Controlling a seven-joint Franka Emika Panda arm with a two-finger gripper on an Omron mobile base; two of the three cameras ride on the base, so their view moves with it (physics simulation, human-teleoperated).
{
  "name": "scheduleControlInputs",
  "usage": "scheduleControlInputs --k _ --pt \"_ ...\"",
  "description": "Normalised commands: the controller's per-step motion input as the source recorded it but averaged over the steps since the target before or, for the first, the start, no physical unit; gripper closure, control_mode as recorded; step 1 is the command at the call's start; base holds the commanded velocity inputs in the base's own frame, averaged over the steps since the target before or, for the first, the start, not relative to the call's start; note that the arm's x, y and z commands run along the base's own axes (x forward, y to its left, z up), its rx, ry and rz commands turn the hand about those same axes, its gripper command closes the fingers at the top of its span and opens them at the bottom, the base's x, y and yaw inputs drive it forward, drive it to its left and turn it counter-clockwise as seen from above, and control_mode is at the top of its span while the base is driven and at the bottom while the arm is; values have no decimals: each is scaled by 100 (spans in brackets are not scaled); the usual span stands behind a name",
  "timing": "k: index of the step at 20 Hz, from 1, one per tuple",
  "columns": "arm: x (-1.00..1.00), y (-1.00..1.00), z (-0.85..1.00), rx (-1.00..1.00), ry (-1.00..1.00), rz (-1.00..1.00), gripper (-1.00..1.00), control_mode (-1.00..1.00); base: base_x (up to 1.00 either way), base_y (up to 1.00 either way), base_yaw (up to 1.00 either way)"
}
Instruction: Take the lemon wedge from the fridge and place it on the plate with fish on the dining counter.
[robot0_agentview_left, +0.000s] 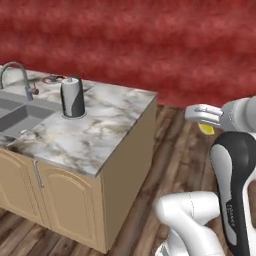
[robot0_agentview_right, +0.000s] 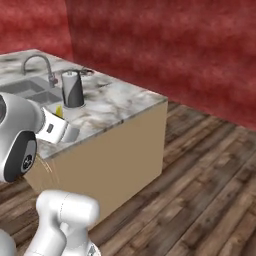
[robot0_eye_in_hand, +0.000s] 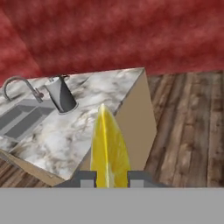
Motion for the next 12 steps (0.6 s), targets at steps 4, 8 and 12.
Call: scheduleControlInputs --k 4,8,12 --pt "0 0 0 0 0 0 100 100 87 -100 3" --pt "0 0 0 0 0 0 100 100 100 -100 7" --pt "0 0 0 0 0 0 100 100 100 -100 10"
